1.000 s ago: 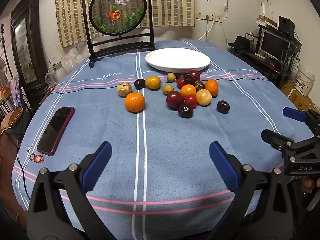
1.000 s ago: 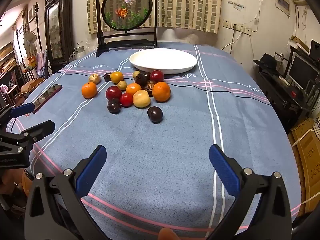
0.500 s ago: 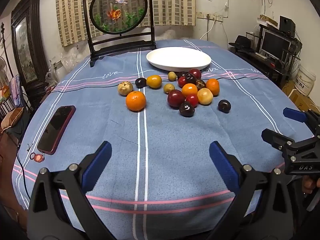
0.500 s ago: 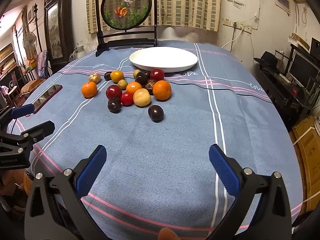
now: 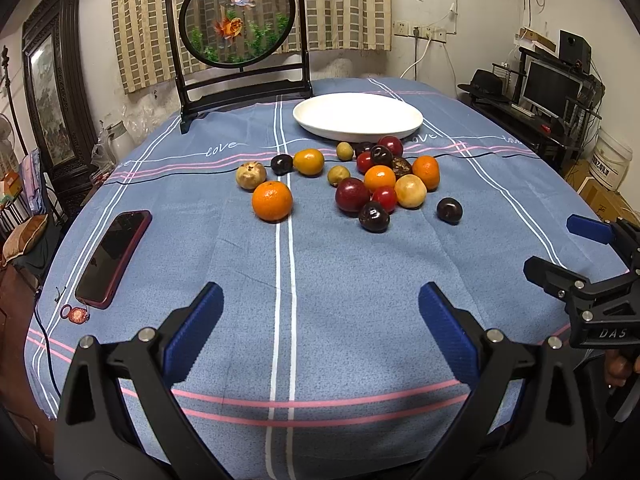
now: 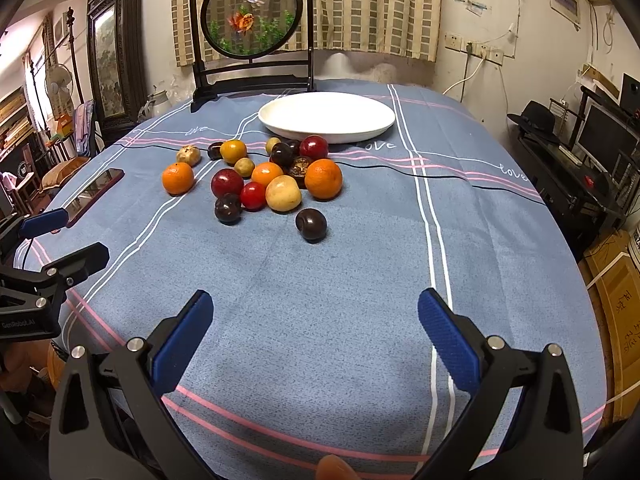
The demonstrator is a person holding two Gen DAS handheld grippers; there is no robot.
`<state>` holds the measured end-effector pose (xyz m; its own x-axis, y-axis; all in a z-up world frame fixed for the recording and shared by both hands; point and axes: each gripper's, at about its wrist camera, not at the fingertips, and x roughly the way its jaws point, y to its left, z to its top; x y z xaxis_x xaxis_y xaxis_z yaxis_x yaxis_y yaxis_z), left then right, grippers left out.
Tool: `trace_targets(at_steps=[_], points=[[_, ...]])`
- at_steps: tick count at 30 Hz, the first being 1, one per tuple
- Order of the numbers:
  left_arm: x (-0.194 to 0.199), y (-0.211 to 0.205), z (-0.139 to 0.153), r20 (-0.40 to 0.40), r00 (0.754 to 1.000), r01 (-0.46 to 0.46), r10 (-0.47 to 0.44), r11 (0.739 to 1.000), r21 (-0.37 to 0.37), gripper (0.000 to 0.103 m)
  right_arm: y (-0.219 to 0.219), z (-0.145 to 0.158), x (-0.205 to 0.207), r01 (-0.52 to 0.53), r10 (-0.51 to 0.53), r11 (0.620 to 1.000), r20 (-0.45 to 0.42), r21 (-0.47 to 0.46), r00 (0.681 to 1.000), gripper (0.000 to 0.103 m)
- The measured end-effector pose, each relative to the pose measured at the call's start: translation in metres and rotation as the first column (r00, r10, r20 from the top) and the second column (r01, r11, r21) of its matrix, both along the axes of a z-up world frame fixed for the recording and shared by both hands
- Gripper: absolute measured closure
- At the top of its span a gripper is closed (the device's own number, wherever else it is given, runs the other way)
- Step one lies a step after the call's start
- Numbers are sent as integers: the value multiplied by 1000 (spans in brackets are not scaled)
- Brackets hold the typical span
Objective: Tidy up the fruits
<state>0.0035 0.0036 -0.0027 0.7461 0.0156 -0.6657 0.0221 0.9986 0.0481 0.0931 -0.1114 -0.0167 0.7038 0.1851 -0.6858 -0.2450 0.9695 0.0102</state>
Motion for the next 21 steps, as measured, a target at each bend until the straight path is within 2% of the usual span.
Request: trace_targets(at_steps=[21], points=[[-1,2,-4,-2,1000,-1,1,1000,1,3,1,-2,2,0,0,1000,-12,1,1000,1]])
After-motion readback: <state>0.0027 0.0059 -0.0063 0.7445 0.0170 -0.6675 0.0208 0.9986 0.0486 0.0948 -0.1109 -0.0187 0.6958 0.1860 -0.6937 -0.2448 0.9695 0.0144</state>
